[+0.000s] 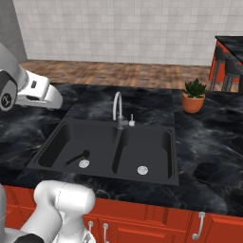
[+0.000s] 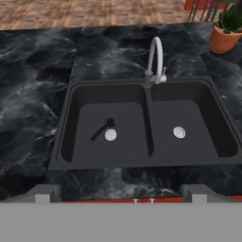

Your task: Pick up the dish brush and bar soap from the sink, and place them back in the cabinet, and close the cabinet door.

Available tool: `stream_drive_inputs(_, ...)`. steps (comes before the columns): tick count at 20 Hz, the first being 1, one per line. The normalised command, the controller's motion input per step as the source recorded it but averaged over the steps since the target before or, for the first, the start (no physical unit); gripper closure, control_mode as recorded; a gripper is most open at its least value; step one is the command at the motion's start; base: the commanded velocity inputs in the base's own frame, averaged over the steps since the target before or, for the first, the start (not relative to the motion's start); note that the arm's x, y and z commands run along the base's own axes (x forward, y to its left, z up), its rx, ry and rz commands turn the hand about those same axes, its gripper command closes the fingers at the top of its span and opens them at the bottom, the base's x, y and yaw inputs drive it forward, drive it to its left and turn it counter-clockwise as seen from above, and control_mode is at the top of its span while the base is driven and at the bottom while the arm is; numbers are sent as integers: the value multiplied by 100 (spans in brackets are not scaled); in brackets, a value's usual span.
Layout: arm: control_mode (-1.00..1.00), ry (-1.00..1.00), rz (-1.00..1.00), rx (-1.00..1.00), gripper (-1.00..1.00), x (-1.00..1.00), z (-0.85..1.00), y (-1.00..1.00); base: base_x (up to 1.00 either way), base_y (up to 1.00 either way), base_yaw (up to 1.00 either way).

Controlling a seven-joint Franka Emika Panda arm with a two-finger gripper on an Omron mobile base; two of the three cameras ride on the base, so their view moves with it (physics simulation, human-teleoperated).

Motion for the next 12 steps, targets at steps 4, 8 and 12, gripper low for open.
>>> stream_drive_inputs(4, -100, 0, -2, 0, -100, 29, -19, 9, 0, 0, 0)
stream_drive_inputs(8, -100, 0, -2, 0, -100, 29, -23, 6, 0, 0, 0)
stream_drive_inputs(12, -100, 0, -1, 0, -100, 29, -26, 2, 0, 0, 0)
